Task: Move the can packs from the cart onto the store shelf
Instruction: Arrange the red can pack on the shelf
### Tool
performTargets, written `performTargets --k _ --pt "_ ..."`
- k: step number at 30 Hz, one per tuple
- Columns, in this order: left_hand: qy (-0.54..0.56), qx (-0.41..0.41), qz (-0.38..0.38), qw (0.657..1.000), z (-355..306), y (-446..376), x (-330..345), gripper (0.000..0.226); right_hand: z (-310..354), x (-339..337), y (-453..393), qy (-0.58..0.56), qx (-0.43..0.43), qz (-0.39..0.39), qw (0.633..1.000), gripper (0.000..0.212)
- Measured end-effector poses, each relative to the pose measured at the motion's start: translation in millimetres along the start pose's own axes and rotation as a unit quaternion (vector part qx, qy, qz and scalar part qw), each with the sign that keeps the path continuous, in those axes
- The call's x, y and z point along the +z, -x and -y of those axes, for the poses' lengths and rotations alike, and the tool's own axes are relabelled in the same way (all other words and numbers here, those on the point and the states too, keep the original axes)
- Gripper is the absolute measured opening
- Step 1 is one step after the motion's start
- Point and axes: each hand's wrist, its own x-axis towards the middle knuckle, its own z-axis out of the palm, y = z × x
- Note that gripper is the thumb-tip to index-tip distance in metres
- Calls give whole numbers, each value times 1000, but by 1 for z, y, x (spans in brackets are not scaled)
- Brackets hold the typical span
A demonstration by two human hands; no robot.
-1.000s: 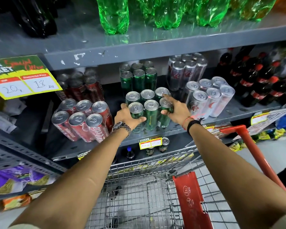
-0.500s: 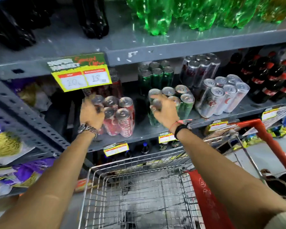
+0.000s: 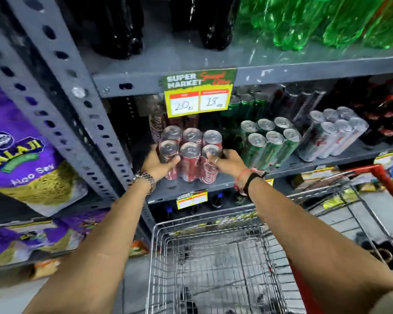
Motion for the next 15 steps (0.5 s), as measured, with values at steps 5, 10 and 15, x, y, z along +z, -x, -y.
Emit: performTargets --k 5,10,15 --pt "16 -22 -5 1000 1 3 -3 59 3 3 2 -14 -11 -2 1000 5" --pt "-9 -30 -31 999 3 16 -3 47 8 6 -6 -19 -12 -16 1000 19" --pt "-65 -30 -60 996 1 21 -1 52 7 6 -9 -46 19 -1 999 19"
